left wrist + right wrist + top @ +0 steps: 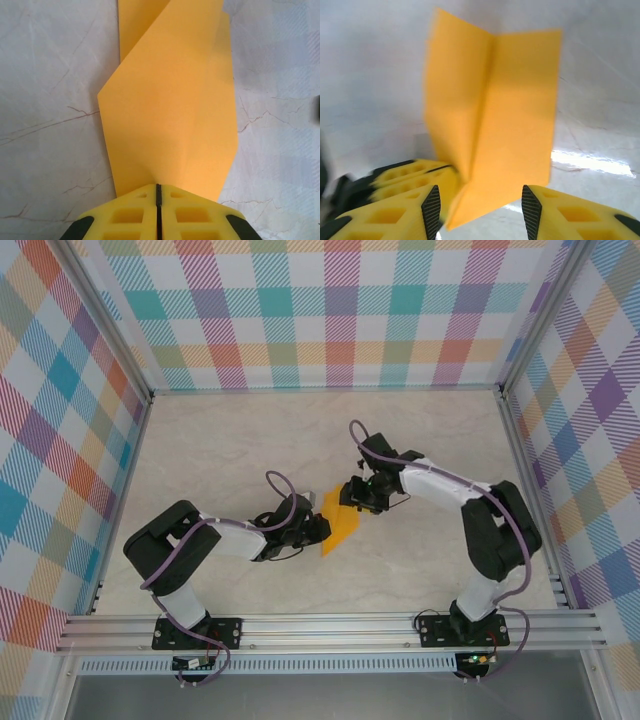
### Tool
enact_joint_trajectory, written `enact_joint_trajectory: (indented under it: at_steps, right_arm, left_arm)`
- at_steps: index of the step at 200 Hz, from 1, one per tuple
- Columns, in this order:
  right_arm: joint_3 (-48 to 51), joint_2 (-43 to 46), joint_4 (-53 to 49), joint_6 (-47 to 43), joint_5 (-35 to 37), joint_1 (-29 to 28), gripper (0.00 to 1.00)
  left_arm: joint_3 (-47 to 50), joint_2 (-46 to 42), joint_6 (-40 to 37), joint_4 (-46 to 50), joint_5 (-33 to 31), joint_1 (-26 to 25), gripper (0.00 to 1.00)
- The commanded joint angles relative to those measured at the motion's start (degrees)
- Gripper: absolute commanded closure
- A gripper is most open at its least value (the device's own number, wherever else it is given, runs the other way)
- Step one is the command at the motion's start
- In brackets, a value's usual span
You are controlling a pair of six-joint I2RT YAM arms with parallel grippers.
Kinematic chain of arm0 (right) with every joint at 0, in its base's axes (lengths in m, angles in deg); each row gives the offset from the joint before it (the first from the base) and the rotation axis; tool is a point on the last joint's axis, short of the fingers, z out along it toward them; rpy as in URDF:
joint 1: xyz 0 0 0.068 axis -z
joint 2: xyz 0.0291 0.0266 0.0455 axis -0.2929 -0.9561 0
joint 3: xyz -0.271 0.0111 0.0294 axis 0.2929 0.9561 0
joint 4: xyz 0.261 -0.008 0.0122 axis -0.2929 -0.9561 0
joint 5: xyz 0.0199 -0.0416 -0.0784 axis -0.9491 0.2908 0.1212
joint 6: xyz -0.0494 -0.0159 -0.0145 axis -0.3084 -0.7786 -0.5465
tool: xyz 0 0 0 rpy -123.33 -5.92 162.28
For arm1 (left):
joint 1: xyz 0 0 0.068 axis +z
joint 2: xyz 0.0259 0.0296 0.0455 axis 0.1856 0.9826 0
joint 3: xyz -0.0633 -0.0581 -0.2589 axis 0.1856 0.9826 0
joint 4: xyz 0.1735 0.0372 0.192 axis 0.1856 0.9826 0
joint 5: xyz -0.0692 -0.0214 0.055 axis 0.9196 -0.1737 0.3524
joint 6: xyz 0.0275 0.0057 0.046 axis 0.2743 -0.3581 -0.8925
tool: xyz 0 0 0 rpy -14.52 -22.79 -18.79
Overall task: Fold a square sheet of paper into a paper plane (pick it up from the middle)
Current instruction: Fourth fold the wing at the center of the table.
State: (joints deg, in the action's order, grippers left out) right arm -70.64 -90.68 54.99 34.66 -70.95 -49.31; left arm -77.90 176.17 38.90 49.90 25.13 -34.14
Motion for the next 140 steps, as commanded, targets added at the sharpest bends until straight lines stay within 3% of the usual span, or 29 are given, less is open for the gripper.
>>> enact_joint_trajectory:
  at_steps: [1,29,54,140]
  right_arm:
    - [1.9,1.1,3.2,-4.7,-5.0,-0.4,0.53]
    - [4.5,-1.2,8.0,-4.7,-8.6,-0.4,0.72]
    - [5.1,-3.9,10.8,-4.6,-10.6,-0.5,0.83]
    - [3.4,-11.4,13.8,-4.6,-13.5,-1.3,0.91]
  left_arm:
    - [0.0,2.9,-0.5,5.2,-0.2,0.4,0.93]
    - [0.2,3.1,-0.4,5.3,0.1,0.4,0.95]
    - [0.1,3.1,-1.0,5.8,0.6,0.4,0.96]
    - [-0.7,3.0,-1.9,7.6,1.4,0.4,1.0]
